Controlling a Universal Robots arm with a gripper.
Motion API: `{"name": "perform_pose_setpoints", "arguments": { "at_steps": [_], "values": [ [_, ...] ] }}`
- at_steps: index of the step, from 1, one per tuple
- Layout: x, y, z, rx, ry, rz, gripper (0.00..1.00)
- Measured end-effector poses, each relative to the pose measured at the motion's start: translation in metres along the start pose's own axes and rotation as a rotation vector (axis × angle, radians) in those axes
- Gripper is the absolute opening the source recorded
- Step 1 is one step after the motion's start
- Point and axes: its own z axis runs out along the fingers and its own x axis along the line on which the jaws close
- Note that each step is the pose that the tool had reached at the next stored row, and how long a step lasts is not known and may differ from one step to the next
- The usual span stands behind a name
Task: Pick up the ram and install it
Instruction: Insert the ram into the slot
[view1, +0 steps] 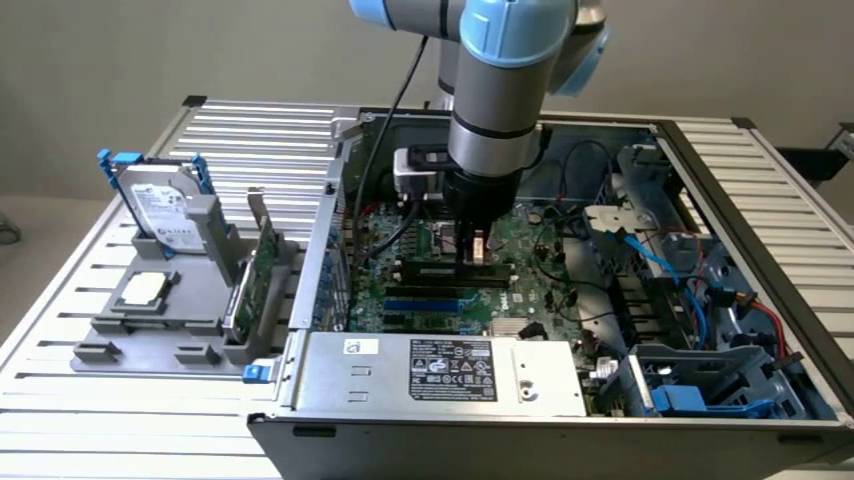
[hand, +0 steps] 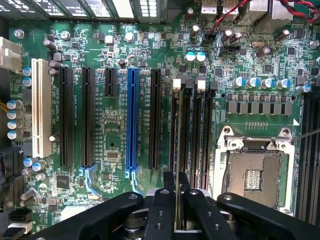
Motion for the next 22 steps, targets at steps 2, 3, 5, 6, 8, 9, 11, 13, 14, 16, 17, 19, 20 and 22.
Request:
{"name": "perform_pose_setpoints", "arguments": {
  "at_steps": [2,3,5,6,8,9,11,13,14,16,17,19,20,22],
  "values": [
    [0.0,0.0,0.0002,0.0,0.0008,0.0,0.14],
    [0.0,0.0,0.0002,-0.0001,0.0012,0.0,0.14],
    [0.0,0.0,0.0009,0.0,0.0028,0.0,0.14],
    [0.0,0.0,0.001,-0.0001,0.003,0.0,0.14],
    [0.0,0.0,0.0014,0.0,0.0032,0.0,0.14],
    [0.0,0.0,0.0017,0.0,0.0032,0.0,0.14],
    [0.0,-0.0001,0.0022,0.0,0.0032,0.0,0.14],
    [0.0,-0.0001,0.003,0.0,0.0032,0.0,0.14],
    [0.0,-0.0001,0.0034,0.0,0.0032,0.0,0.14],
    [0.0,-0.0001,0.0046,0.0001,0.0032,0.0,0.14],
    [0.0,-0.0001,0.0053,0.0001,0.0033,0.0,0.14],
    [0.0,-0.0001,0.0066,0.0003,0.0033,0.0,0.14],
    [0.0,-0.0001,0.007,0.0003,0.0033,0.0,0.14],
    [0.0001,0.0,0.0072,0.0002,0.0036,0.0,0.14]
  ]
}}
